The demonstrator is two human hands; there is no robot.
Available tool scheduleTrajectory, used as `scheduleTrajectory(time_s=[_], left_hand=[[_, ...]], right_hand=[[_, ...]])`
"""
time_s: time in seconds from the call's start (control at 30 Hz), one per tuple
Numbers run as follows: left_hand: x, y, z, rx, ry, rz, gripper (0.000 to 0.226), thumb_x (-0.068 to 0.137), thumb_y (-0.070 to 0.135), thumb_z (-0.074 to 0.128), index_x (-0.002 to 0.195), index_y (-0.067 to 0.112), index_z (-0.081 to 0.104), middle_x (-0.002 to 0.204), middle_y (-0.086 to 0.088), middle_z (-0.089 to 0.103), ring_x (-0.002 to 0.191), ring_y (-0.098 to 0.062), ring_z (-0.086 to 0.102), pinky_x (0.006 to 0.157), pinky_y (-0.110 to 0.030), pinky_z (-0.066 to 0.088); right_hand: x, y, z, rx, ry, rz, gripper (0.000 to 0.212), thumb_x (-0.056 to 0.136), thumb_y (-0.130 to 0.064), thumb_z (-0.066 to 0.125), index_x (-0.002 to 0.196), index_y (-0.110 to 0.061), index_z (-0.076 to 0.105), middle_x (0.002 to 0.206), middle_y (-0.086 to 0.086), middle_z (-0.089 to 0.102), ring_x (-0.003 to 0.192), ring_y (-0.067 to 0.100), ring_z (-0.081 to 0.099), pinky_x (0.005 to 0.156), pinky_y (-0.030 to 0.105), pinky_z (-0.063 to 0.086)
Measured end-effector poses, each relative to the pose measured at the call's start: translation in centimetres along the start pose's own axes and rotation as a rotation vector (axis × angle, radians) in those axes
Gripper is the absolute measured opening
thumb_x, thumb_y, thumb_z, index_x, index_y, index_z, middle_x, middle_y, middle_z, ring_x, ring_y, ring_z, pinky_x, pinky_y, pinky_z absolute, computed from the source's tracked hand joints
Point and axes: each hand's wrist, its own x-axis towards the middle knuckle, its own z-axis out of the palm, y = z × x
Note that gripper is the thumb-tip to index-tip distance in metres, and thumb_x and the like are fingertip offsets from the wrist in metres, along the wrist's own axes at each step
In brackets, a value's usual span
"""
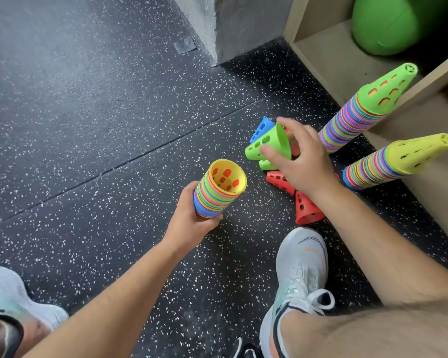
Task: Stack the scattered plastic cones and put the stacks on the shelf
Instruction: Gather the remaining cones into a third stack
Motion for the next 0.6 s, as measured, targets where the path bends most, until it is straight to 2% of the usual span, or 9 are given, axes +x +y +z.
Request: scheduleTrajectory(time_s=[0.1,0.2,0.3,0.4,0.47,0.53,0.6], left_hand=[[0.1,-0.1,0.1,0.01,-0.003,0.001,0.08,0.08,0.013,0.084,0.125,0.062,0.039,0.127,0.012,0.06,0.117,-0.005,0.06,0.09,-0.007,0.043],[0.2,0.0,0.3,0.005,0.004,-0.005,0.079,0.08,0.012,0.084,0.124,0.06,0.04,0.124,0.008,0.061,0.113,-0.008,0.062,0.09,-0.011,0.045],[0.4,-0.1,0.3,0.003,0.013,-0.003,0.08,0.078,0.014,0.084,0.121,0.065,0.041,0.12,0.016,0.062,0.112,-0.007,0.062,0.089,-0.01,0.045],[0.6,-0.2,0.1,0.019,0.011,-0.011,0.08,0.077,0.016,0.084,0.12,0.068,0.04,0.12,0.019,0.061,0.112,-0.004,0.061,0.088,-0.007,0.043],[0.7,-0.4,0.1,0.014,0.01,-0.024,0.076,0.076,0.02,0.084,0.122,0.062,0.041,0.122,0.013,0.062,0.113,-0.005,0.061,0.089,-0.009,0.044],[0.8,-0.5,0.1,0.005,0.007,-0.04,0.074,0.075,0.023,0.084,0.125,0.056,0.042,0.123,0.011,0.062,0.114,-0.007,0.062,0.09,-0.011,0.046],[0.9,-0.5,0.2,-0.001,-0.002,-0.049,0.074,0.075,0.023,0.084,0.126,0.056,0.042,0.124,0.011,0.062,0.114,-0.008,0.062,0.091,-0.013,0.047]], right_hand=[[-0.8,-3.9,-0.3,0.095,-0.054,-0.233,0.063,0.081,-0.057,0.069,0.137,-0.03,0.055,0.111,-0.001,0.055,0.101,0.009,0.057,0.094,0.024,0.046],[-1.6,-5.2,0.7,-0.11,-0.261,-0.374,0.071,0.081,-0.062,0.068,0.141,-0.029,0.052,0.118,0.001,0.056,0.112,0.018,0.054,0.103,0.037,0.041],[-1.5,-4.1,1.7,-0.147,-0.374,-0.305,0.076,0.08,-0.078,0.052,0.144,-0.037,0.046,0.132,-0.005,0.052,0.126,0.013,0.044,0.111,0.033,0.034],[1.0,-1.9,2.8,-0.082,-0.213,-0.166,0.069,0.089,-0.072,0.043,0.141,-0.029,0.05,0.132,-0.003,0.055,0.126,0.016,0.046,0.11,0.036,0.035],[3.8,-0.1,3.7,-0.281,-0.143,-0.052,0.065,0.092,-0.061,0.05,0.143,-0.021,0.046,0.134,0.003,0.055,0.126,0.025,0.045,0.108,0.042,0.036],[6.7,1.7,4.2,-0.496,-0.153,0.044,0.061,0.094,-0.05,0.052,0.144,-0.016,0.043,0.138,0.008,0.053,0.127,0.031,0.044,0.106,0.044,0.035],[8.8,3.3,4.4,-0.648,-0.174,0.095,0.05,0.096,-0.044,0.049,0.136,-0.013,0.05,0.134,0.01,0.056,0.124,0.033,0.046,0.104,0.044,0.035]])
